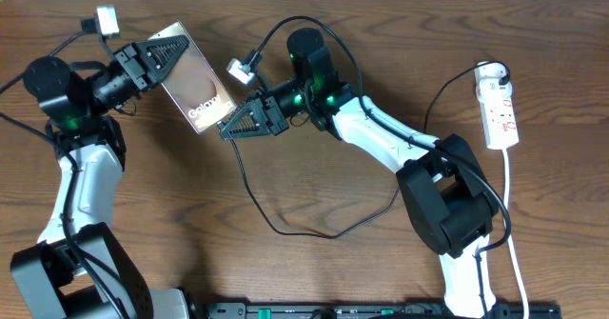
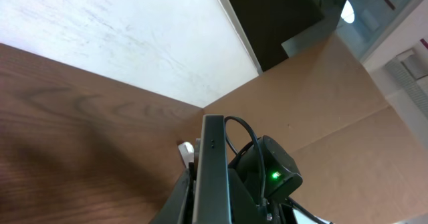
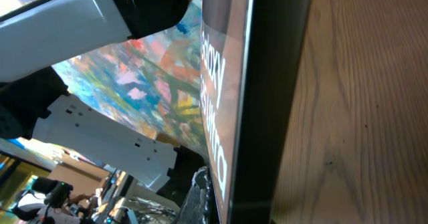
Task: Plug charger to phone and switch on socket
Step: 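Push the plug into the phone's charging port with the right gripper, then open the right gripper and withdraw it from the plug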
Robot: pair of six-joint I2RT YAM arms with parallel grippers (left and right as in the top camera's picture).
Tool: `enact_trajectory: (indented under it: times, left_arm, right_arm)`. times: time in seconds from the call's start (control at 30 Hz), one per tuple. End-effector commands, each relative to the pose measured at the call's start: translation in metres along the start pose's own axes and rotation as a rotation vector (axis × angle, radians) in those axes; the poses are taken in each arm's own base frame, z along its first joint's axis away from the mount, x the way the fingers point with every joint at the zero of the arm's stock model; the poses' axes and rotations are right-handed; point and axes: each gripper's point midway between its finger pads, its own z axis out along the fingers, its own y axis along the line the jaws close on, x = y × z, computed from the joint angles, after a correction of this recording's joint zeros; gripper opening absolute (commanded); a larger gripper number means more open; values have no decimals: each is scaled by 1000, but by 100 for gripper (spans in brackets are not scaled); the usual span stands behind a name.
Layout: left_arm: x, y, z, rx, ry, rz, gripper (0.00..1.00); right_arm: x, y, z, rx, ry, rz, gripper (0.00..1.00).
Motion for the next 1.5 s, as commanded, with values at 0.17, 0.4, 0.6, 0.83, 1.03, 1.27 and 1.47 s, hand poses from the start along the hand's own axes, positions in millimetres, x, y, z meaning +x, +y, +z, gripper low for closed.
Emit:
enact_trajectory:
  times: [0.17, 0.4, 0.6, 0.83, 1.03, 1.27, 1.47]
  left_arm:
    - [29, -16, 2, 85, 164, 20, 8]
    - [28, -16, 2, 84, 162, 20, 7]
    - [27, -15, 2, 82, 157, 20, 7]
    - [11, -7, -3, 37, 74, 19, 7]
    - [4, -3, -11, 20, 49, 20, 7]
    - [-3, 2, -26, 1, 22, 21, 8]
    - [-4, 4, -48, 0, 39, 22, 7]
  right_arm:
    - [-21, -12, -4, 95, -79, -19, 1]
    - [-21, -13, -5, 101, -85, -4, 1]
    - [-21, -13, -4, 99, -84, -4, 1]
    - [-15, -5, -3, 53, -48, -4, 10]
    - [-13, -2, -3, 35, -34, -5, 99]
    - [-12, -1, -4, 31, -31, -5, 99]
    - [-25, -15, -31, 100, -109, 98, 99]
